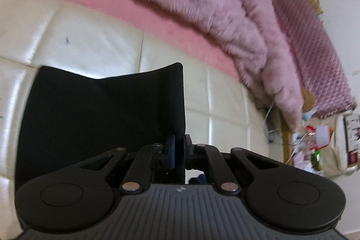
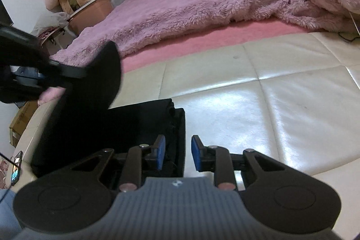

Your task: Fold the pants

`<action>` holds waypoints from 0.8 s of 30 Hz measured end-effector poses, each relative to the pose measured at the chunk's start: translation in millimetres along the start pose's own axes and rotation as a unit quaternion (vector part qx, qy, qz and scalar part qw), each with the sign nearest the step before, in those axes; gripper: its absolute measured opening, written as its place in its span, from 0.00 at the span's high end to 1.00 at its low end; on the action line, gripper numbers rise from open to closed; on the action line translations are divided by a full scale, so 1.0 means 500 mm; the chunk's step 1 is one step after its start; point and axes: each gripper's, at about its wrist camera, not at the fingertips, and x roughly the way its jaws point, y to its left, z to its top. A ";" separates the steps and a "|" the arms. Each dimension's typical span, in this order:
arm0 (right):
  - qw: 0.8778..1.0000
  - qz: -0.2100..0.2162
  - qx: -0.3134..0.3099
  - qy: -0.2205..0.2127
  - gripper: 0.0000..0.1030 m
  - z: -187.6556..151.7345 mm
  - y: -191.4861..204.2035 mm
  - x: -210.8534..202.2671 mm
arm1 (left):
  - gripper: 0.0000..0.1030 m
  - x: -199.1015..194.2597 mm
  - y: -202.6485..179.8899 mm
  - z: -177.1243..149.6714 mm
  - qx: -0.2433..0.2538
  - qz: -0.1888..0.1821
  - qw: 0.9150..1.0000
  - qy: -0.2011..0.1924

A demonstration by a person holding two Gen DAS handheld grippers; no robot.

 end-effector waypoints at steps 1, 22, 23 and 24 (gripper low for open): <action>1.000 -0.001 0.002 0.000 0.78 0.000 -0.003 0.001 | 0.94 0.013 0.005 -0.003 -0.003 0.004 1.000 0.005; 0.999 -0.013 -0.026 0.024 0.70 0.018 0.055 0.028 | 0.62 -0.011 0.014 -0.036 0.138 0.013 0.990 0.016; 0.999 -0.010 -0.019 0.024 0.70 0.016 0.052 0.025 | 0.62 -0.031 0.022 -0.038 0.148 0.016 0.989 0.004; 1.000 -0.006 -0.012 0.023 0.70 0.015 0.049 0.023 | 0.62 -0.050 0.034 -0.040 0.156 0.023 0.988 -0.009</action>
